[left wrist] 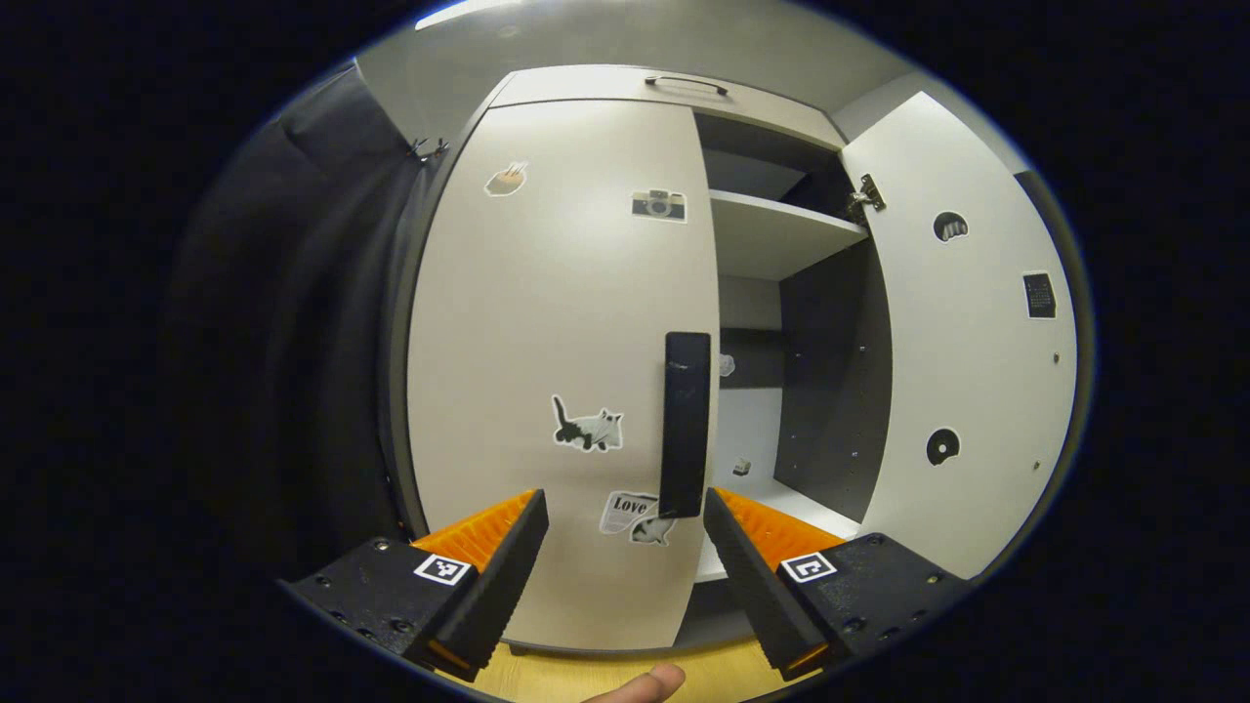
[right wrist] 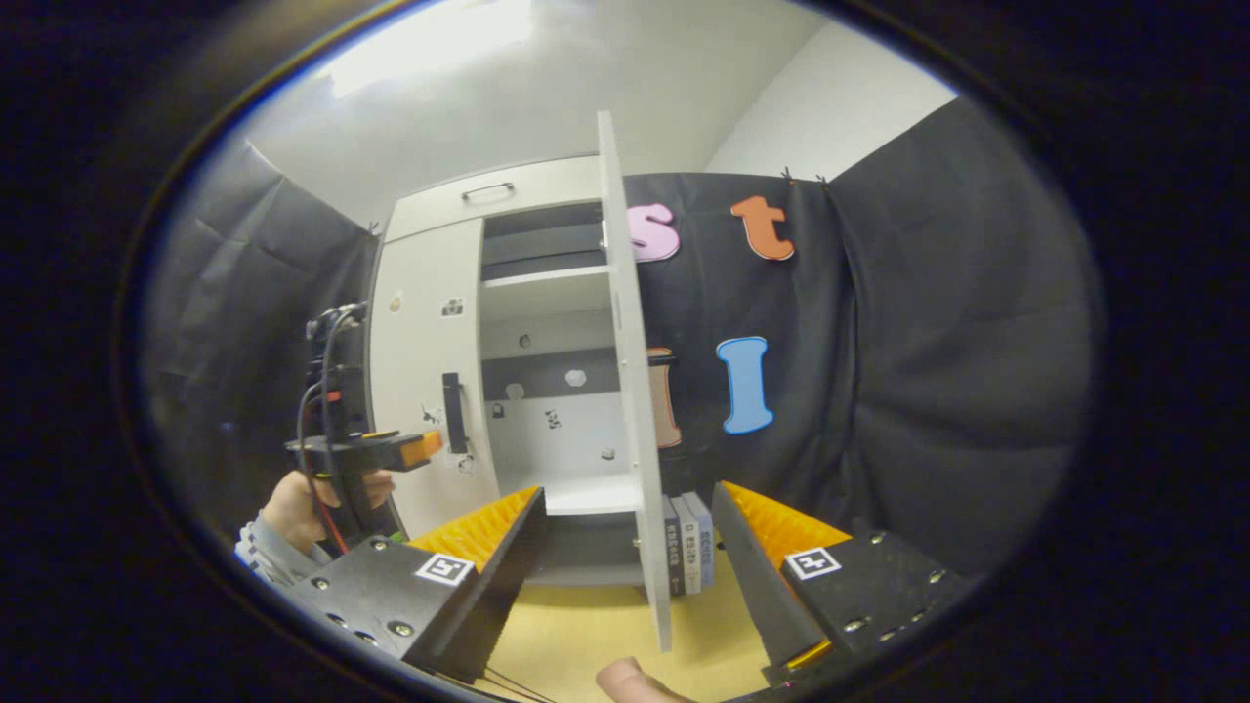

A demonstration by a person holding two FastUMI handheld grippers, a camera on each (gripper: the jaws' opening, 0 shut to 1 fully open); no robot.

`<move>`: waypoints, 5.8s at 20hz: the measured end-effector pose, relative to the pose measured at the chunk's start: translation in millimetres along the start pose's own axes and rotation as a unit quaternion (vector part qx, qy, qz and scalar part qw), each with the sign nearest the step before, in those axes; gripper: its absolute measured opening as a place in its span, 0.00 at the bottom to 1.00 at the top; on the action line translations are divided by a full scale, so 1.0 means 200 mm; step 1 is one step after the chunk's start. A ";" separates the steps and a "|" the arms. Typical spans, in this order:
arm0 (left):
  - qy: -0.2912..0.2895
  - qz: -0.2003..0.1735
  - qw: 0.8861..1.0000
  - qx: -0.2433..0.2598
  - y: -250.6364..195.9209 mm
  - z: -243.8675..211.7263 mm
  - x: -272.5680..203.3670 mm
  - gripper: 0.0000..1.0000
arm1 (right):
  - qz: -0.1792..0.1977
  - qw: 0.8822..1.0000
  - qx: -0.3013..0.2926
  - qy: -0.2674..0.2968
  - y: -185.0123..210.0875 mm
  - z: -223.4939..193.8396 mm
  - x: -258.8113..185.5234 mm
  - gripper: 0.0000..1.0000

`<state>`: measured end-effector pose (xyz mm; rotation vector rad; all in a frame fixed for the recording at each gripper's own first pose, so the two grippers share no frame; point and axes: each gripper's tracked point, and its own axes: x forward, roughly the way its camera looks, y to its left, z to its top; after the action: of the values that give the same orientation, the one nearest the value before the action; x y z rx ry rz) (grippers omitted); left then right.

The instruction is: Open the right door of the double-door shoe cabinet with the right hand, and open the left door with the left hand.

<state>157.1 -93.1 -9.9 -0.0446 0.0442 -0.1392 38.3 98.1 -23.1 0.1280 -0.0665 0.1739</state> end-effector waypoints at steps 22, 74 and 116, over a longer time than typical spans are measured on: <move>0.020 0.028 0.999 0.037 -0.12 0.12 0.38 0.25 | -0.022 0.998 0.057 0.026 0.24 -0.30 0.01 0.98; 0.026 0.051 0.998 0.031 0.78 0.17 -0.66 0.03 | 0.022 0.998 -0.038 0.042 0.78 -0.41 -0.04 0.98; -0.012 0.082 0.996 -0.017 0.84 0.03 -1.20 0.96 | -0.002 0.998 -0.040 0.044 0.68 -0.45 -0.02 0.98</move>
<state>-57.3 106.9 -1.7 -0.0764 0.0254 0.0260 14.4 242.7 -95.3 0.0412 0.0137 0.1718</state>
